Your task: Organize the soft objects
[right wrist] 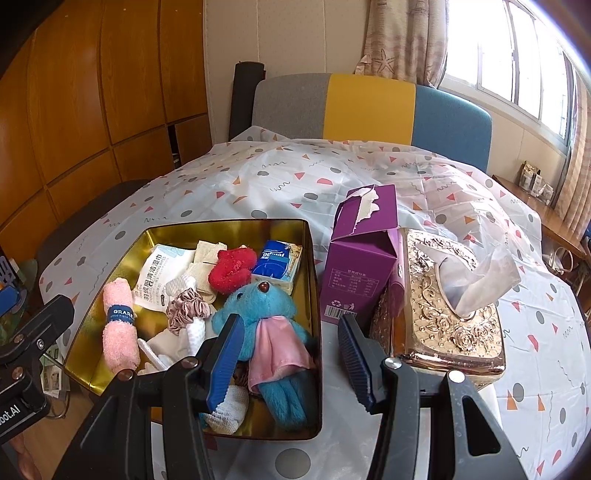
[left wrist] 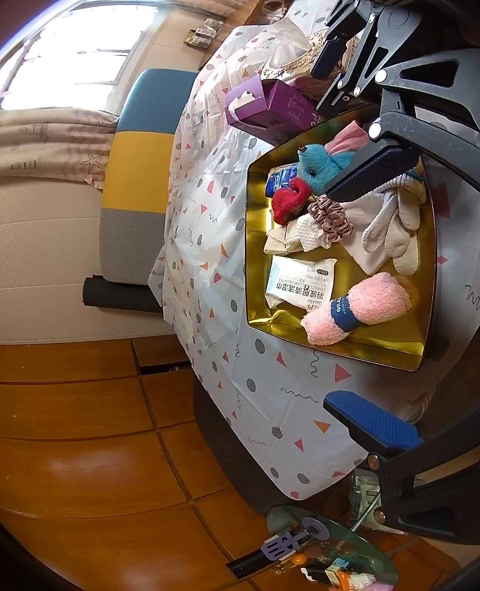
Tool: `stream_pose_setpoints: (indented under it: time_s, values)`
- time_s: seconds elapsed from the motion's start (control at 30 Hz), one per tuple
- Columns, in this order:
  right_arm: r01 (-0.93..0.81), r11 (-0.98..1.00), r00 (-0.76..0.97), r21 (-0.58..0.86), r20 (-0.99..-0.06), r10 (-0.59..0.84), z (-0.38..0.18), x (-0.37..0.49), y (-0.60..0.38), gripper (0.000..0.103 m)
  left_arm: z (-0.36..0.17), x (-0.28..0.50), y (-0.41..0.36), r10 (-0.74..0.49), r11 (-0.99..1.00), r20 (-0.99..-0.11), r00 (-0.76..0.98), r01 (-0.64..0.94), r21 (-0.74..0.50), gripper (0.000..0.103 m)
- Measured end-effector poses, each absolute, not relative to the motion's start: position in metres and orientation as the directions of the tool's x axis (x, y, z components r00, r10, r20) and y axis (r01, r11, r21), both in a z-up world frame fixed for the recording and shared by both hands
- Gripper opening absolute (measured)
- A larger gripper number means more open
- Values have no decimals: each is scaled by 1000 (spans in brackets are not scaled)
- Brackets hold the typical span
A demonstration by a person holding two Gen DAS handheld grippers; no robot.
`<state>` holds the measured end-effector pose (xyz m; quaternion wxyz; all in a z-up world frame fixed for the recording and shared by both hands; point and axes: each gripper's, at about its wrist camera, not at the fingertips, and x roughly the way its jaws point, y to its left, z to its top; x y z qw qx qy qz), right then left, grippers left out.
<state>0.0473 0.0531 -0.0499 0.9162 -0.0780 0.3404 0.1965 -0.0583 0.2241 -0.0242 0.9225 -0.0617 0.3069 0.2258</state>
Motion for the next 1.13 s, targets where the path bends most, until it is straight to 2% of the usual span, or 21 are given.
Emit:
stream_pose_setpoints:
  time_s: [0.9, 1.13]
  values:
    - [-414, 910, 686, -15, -662, 301, -53, 46, 52, 53, -25, -62, 222, 369, 895, -590, 718, -447, 16, 103]
    - [-414, 910, 688, -17, -660, 301, -53, 46, 52, 53, -25, -62, 223, 354, 899, -591, 725, -437, 3, 100]
